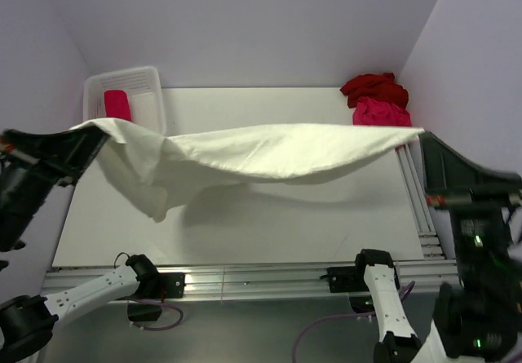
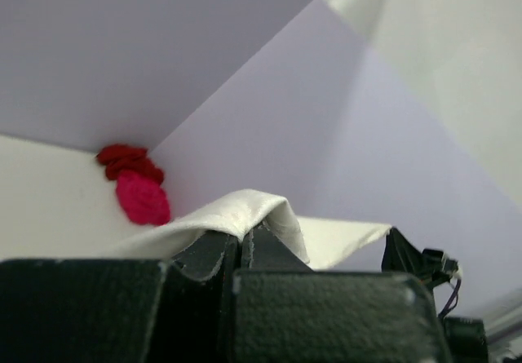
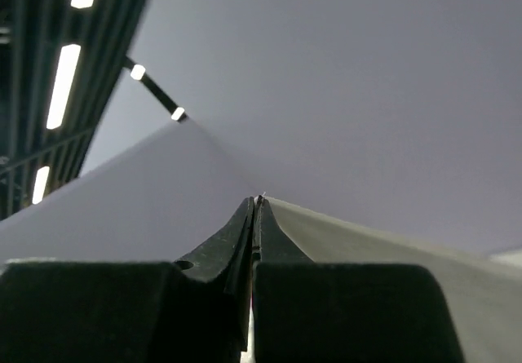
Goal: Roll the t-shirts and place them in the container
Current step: Flatten the tshirt
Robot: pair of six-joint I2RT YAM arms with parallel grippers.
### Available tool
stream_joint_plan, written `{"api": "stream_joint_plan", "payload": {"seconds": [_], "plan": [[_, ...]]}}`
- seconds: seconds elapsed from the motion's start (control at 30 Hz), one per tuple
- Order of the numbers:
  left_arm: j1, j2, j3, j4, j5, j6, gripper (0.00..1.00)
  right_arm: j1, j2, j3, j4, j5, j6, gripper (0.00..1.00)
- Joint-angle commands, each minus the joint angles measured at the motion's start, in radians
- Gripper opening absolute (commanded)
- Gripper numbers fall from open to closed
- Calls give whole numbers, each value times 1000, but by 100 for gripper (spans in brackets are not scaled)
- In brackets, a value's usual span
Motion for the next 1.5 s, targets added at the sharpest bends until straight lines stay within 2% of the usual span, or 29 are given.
{"api": "stream_joint_plan", "payload": {"seconds": [0.0, 0.1, 0.17, 0.27, 0.33, 0.4, 0.43, 0.47, 0.5, 0.53, 0.57, 0.63, 0.67, 0.77, 0.83, 0.93, 1.13, 1.17, 1.2, 1.33, 1.4, 1.43, 1.47], "plan": [[4, 22, 107, 84, 81, 80, 0, 10, -31, 173, 12, 79, -34, 0], [5, 70, 182, 70, 103, 98, 0, 10, 19, 331, -85, 104, -97, 0], [5, 99, 213, 69, 85, 109, 1, 10, 62, 359, -85, 108, -109, 0], [-10, 214, 321, 51, -15, 143, 0, 10, 166, 416, -132, 122, -94, 0], [-40, 368, 479, -24, -133, 190, 1, 10, 255, 451, -187, 127, -82, 0], [-62, 505, 542, -46, -152, 207, 1, 10, 288, 409, -192, 143, -82, 0], [-57, 533, 526, -40, -133, 188, 1, 10, 280, 363, -165, 165, -62, 0], [29, 551, 476, 5, 93, 143, 1, 10, 267, 229, -138, 173, -51, 0], [136, 532, 381, 68, 244, 84, 1, 10, 248, 153, -108, 179, -43, 0], [262, 506, 108, 183, 366, -17, 0, 10, 212, 78, -64, 188, -8, 0], [409, 480, -12, 346, 441, -44, 0, 10, 193, -75, -36, 186, 7, 0], [462, 478, -144, 377, 441, -46, 0, 10, 146, -235, 77, 171, 49, 0], [484, 493, -157, 365, 434, -23, 0, 10, 139, -379, 108, 159, 67, 0], [530, 568, -262, 449, 472, -15, 0, 10, 162, -586, 254, 171, 106, 0], [586, 614, -337, 570, 520, -30, 0, 11, 246, -653, 380, 176, 138, 0], [631, 767, -330, 667, 562, -9, 0, 14, 432, -702, 554, 186, 159, 0], [656, 1146, -160, 777, 605, 22, 0, 33, 904, -620, 845, 131, 211, 0], [660, 1232, -131, 784, 608, 20, 0, 34, 965, -562, 867, 127, 219, 0], [663, 1272, -76, 796, 612, 19, 0, 39, 1078, -523, 880, 121, 225, 0], [696, 1467, 111, 785, 618, 19, 2, 50, 1329, -280, 938, 91, 242, 0], [702, 1576, 246, 741, 621, 22, 8, 50, 1451, -192, 950, 73, 250, 0], [713, 1608, 289, 735, 625, 17, 23, 50, 1490, -111, 959, 56, 262, 8], [719, 1652, 329, 684, 631, 13, 30, 48, 1524, -64, 966, 35, 267, 21]]}}
